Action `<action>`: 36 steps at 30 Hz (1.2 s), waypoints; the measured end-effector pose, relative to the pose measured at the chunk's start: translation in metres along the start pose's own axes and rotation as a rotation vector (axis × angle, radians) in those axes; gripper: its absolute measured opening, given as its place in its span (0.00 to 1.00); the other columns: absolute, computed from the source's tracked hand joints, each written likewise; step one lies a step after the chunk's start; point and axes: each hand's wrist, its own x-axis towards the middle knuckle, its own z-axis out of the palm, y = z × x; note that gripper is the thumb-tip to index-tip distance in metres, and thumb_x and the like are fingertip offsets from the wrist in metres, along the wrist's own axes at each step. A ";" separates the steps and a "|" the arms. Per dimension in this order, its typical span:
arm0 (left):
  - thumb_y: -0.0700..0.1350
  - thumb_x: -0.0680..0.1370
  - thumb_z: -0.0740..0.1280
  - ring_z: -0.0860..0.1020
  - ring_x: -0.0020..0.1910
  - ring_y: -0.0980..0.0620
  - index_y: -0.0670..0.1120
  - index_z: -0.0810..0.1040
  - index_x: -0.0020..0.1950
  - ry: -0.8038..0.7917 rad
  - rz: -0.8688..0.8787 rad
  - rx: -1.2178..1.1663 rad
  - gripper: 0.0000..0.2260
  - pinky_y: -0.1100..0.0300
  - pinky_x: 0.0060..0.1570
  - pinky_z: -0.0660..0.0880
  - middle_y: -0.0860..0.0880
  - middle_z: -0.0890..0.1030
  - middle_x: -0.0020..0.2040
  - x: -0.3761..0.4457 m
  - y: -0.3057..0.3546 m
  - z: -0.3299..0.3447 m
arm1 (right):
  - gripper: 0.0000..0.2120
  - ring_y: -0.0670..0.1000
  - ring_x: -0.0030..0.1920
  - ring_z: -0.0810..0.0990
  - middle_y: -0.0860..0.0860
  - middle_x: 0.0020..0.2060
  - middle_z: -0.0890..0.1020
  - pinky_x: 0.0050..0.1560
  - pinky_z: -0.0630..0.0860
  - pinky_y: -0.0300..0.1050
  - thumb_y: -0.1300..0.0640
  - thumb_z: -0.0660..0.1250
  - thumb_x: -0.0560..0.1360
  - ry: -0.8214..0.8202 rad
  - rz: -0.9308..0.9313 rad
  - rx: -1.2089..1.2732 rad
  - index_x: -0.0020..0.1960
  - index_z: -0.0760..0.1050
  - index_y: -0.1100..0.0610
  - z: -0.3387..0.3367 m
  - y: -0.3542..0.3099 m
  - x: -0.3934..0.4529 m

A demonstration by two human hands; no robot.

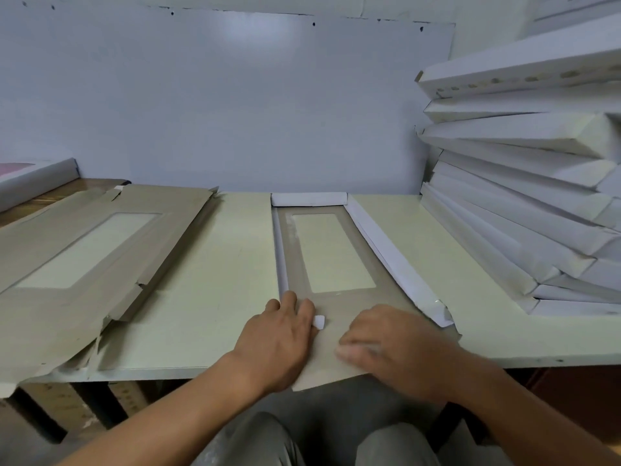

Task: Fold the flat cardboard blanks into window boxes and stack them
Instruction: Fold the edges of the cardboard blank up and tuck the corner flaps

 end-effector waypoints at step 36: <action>0.57 0.84 0.44 0.66 0.37 0.47 0.49 0.63 0.56 0.044 0.015 0.033 0.15 0.53 0.34 0.65 0.47 0.68 0.50 0.003 -0.004 0.007 | 0.08 0.51 0.22 0.75 0.56 0.27 0.79 0.23 0.64 0.35 0.66 0.59 0.71 -0.340 0.697 0.230 0.43 0.76 0.60 -0.051 0.104 0.034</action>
